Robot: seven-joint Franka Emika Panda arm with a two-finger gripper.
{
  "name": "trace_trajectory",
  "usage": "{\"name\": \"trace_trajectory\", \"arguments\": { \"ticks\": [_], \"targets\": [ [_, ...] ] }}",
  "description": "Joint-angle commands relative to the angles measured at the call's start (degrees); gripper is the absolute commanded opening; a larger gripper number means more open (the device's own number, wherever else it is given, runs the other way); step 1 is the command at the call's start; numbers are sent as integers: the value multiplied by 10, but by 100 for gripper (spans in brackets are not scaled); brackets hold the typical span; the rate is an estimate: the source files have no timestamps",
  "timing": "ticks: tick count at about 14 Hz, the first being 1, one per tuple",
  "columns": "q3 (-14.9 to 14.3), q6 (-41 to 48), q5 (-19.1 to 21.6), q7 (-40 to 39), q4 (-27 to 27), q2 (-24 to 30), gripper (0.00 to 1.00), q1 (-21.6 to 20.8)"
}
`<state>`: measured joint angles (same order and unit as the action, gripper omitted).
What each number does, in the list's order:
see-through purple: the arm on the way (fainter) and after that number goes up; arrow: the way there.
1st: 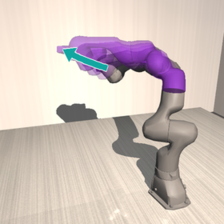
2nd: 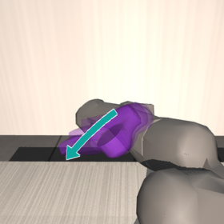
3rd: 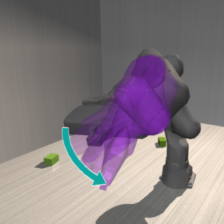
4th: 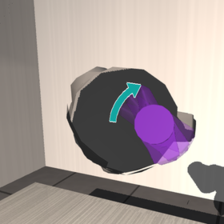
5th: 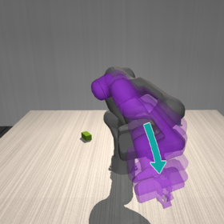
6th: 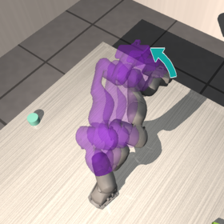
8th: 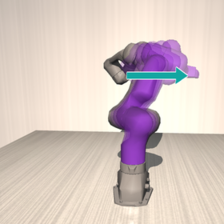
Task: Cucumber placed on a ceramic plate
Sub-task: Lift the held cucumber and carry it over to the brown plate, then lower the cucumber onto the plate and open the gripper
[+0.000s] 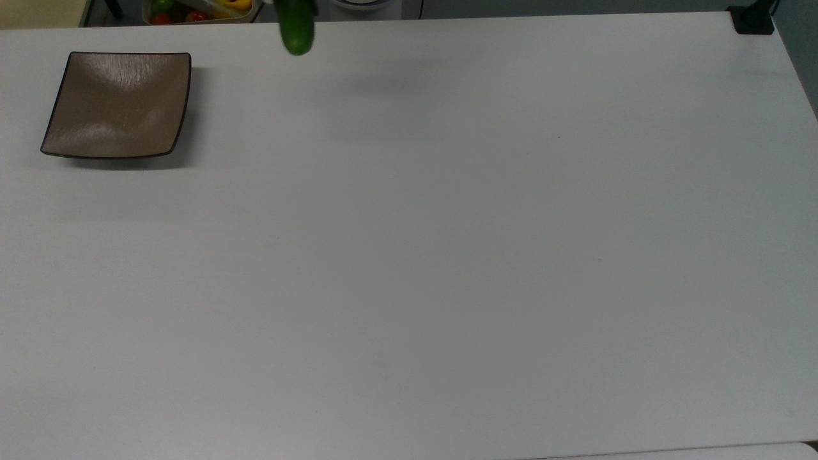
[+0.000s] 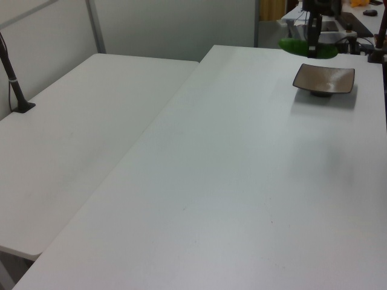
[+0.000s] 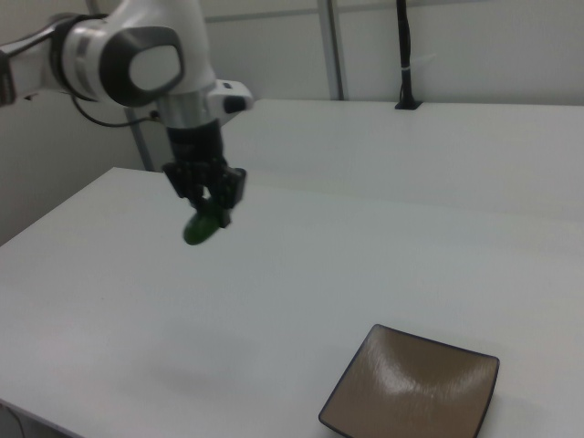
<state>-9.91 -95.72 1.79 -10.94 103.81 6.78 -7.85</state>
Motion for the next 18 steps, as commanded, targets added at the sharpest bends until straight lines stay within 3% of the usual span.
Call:
{"name": "trace_trajectory", "arguments": {
  "ticks": [1,9,18],
  "targets": [
    [-11,-45,3,-60,-4,-37,20,46],
    [-12,-167,-35,-127,3,-127,20,151],
    [-39,-280,-43,-242,30,-222,23,216]
  ]
}}
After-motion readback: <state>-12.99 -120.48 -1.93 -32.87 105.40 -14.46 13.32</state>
